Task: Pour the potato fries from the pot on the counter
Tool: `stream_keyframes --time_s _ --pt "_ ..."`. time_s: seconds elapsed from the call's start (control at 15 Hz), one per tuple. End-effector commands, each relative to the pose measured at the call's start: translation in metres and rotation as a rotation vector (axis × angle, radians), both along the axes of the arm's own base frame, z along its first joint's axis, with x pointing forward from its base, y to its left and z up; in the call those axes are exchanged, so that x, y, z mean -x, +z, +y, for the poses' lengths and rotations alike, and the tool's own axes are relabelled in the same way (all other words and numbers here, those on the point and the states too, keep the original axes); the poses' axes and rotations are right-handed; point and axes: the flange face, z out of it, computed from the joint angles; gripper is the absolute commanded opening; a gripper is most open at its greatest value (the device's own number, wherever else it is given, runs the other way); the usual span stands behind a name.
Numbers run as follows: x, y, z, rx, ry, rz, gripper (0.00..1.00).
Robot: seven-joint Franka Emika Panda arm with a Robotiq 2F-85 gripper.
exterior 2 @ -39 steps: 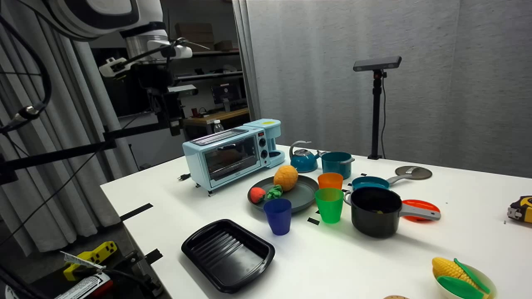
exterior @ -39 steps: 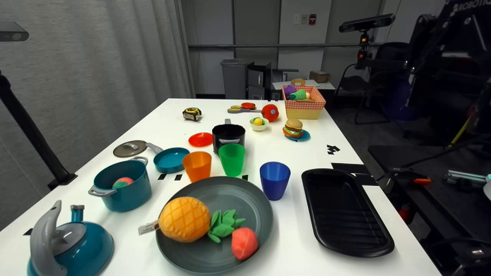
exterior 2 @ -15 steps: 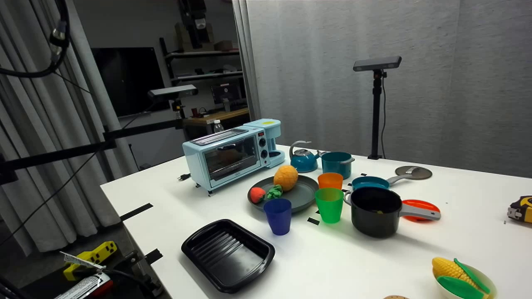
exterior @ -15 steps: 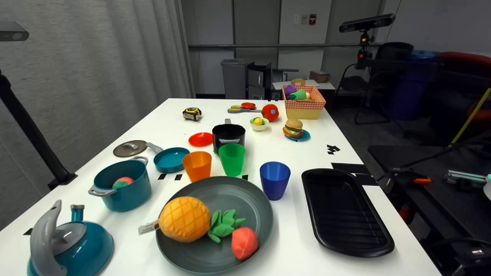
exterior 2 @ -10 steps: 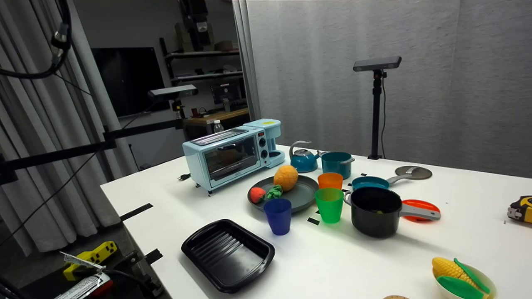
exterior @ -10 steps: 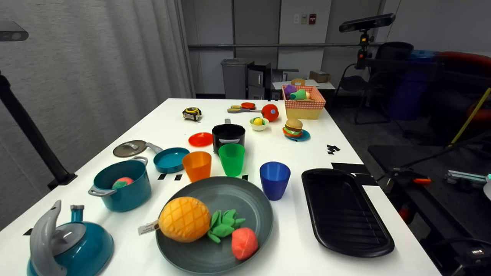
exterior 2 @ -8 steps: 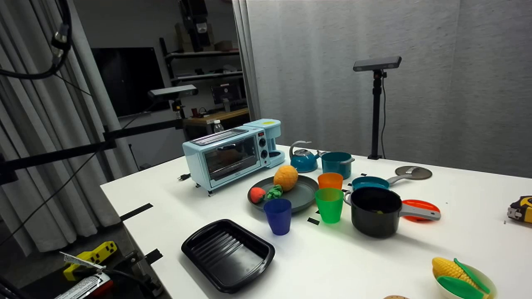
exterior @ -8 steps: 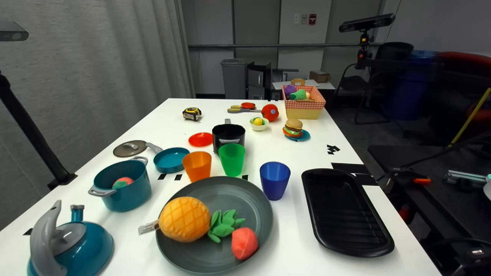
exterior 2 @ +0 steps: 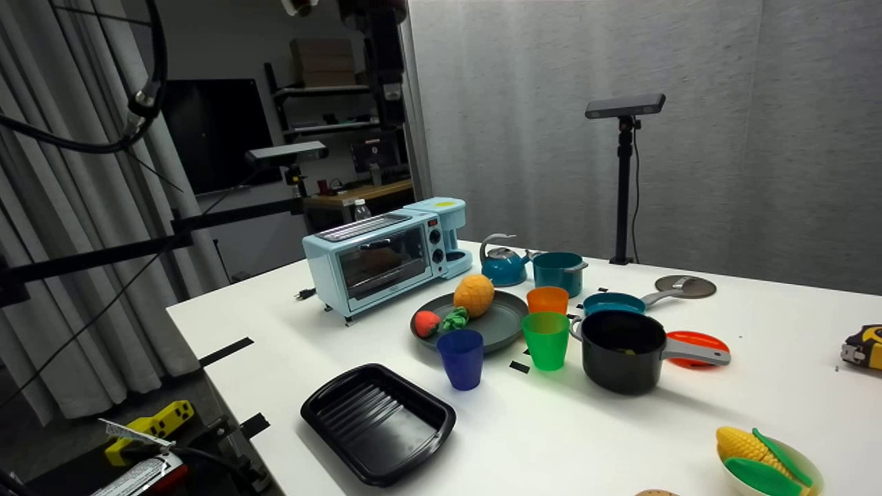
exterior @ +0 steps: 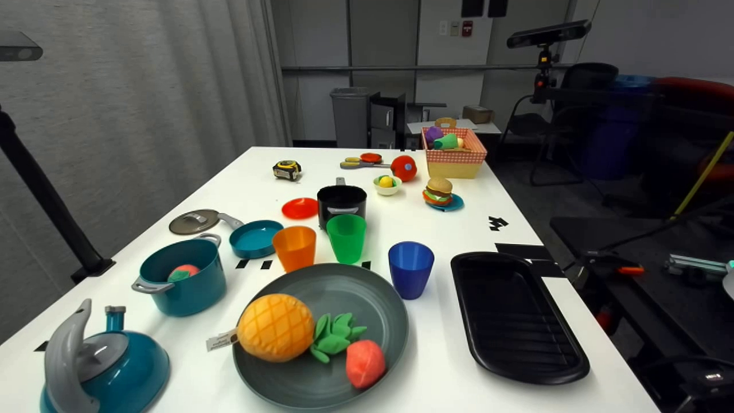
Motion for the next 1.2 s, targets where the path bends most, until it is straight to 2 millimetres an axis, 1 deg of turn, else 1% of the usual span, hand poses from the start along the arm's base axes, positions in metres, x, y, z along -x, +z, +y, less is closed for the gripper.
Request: stream_keyframes --time_s 0.0,0.13,0.27,0.33,0.47,0.6,0.67,0.93,1.07,1.13 --pt "-0.031 -0.024 -0.042 0.027 -0.069 0.040 1.00" --pt "-0.045 -0.041 -0.060 0.023 -0.088 0.065 1.00" --pt "-0.059 -0.057 -0.071 0.011 -0.096 0.090 1.00" --pt "-0.066 -0.062 -0.076 0.009 -0.115 0.101 1.00" --pt "-0.077 -0.065 -0.081 -0.002 -0.132 0.102 1.00" --pt "-0.079 -0.057 -0.078 -0.034 -0.155 0.095 1.00" --pt "-0.071 -0.070 -0.078 -0.009 -0.123 0.097 1.00" --pt "-0.077 -0.062 -0.078 -0.017 -0.133 0.090 1.00" --pt "-0.077 -0.062 -0.078 -0.017 -0.134 0.089 1.00" --pt "-0.077 -0.065 -0.075 -0.012 -0.132 0.099 1.00"
